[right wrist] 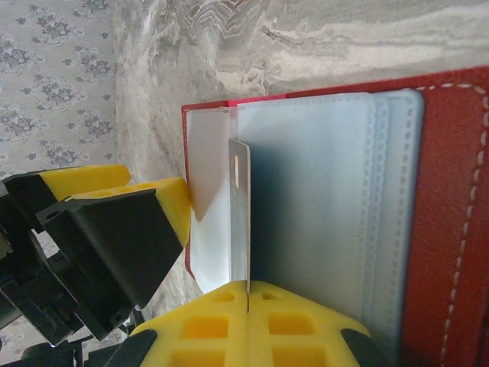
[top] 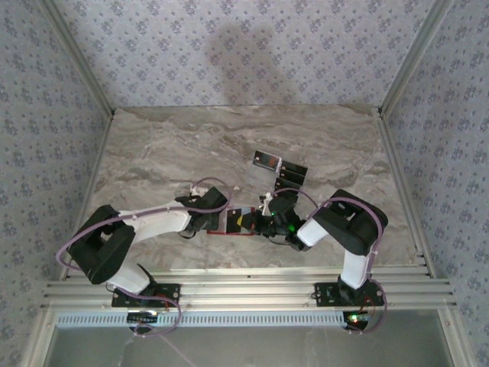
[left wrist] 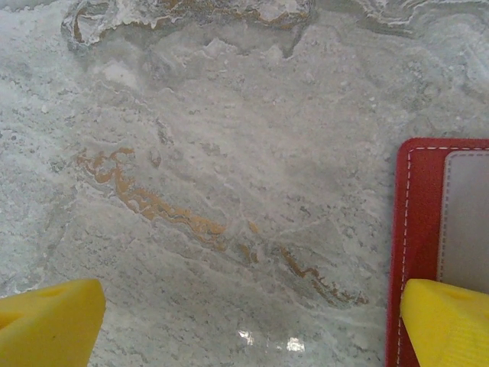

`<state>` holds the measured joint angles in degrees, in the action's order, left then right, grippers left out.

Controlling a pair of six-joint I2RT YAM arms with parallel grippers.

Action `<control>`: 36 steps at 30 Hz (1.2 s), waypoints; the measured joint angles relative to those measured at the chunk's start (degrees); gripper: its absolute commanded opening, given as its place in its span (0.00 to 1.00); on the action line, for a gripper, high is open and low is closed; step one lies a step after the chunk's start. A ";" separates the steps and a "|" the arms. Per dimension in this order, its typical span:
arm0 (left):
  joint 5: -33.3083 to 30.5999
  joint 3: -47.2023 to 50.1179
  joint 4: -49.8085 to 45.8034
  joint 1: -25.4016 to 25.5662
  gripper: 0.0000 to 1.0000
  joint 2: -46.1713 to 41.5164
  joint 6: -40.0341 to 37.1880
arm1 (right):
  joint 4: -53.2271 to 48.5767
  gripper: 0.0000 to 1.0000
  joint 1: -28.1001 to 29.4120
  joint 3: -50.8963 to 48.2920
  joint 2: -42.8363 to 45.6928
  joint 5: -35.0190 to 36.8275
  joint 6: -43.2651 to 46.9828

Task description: Put the credit cards into the card holder

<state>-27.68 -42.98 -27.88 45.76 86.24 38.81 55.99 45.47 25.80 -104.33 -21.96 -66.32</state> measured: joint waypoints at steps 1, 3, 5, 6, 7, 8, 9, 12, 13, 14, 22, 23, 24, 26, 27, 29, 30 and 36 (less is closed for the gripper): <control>-0.02 0.04 0.07 0.00 1.00 -0.02 0.00 | 0.07 0.00 -0.02 0.02 -0.07 -0.02 -0.15; -0.02 0.09 0.11 0.00 1.00 -0.07 0.02 | 0.22 0.00 -0.13 0.02 -0.15 -0.20 -0.28; -0.02 0.09 0.04 0.00 1.00 -0.52 0.02 | 0.31 0.00 -0.20 0.02 -0.22 -0.39 -0.35; -0.02 0.09 0.04 0.00 1.00 -1.07 0.02 | 0.39 0.00 -0.24 0.02 -0.26 -0.44 -0.35; -0.02 0.09 0.04 0.00 1.00 -1.68 0.02 | 0.44 0.00 -0.24 0.02 -0.31 -0.44 -0.35; -0.02 0.09 0.04 0.00 1.00 -2.51 0.02 | 0.46 0.00 -0.24 0.02 -0.31 -0.46 -0.35; -0.02 0.09 0.09 0.00 1.00 -3.13 0.02 | 0.46 0.00 -0.24 0.02 -0.31 -0.46 -0.35; 0.00 0.09 0.26 0.00 1.00 -4.85 -0.04 | 0.46 0.00 -0.24 0.02 -0.31 -0.46 -0.35; 0.09 0.09 0.52 0.00 1.00 -5.05 -0.24 | 0.46 0.00 -0.24 0.02 -0.31 -0.44 -0.35; 0.26 0.07 0.83 0.00 1.00 -5.05 -0.42 | 0.46 0.00 -0.24 0.02 -0.31 -0.46 -0.35; 1.73 0.50 1.99 0.00 1.00 -3.19 -0.83 | 0.48 0.00 -0.55 0.07 -0.37 -1.05 -0.37; 1.66 0.55 1.88 0.00 1.00 -2.56 -0.76 | 0.46 0.00 -0.63 0.07 -0.42 -1.16 -0.35; 1.49 0.57 1.68 0.00 1.00 -2.01 -0.59 | 0.50 0.00 -0.72 0.07 -0.46 -1.33 -0.35; 1.07 0.57 0.61 0.00 1.00 -0.76 0.11 | 0.57 0.00 -0.92 0.13 -0.57 -1.66 -0.35; 0.98 0.57 0.46 0.00 1.00 -0.37 0.37 | 0.63 0.00 -1.01 0.13 -0.61 -1.84 -0.35; 0.74 0.55 0.39 0.00 1.00 -0.17 1.03 | 0.72 0.00 -1.22 0.17 -0.68 -2.12 -0.35; 0.66 0.55 0.35 0.02 1.00 -0.17 1.36 | 0.76 0.00 -1.31 0.17 -0.72 -2.25 -0.35; 0.63 0.55 0.20 0.11 1.00 0.04 2.71 | 1.09 0.00 -1.95 0.17 -0.96 -3.04 -0.37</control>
<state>-27.05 -42.44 -27.68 45.87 86.28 41.52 57.08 43.53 25.98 -105.30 -24.99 -66.70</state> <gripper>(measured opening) 0.997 0.066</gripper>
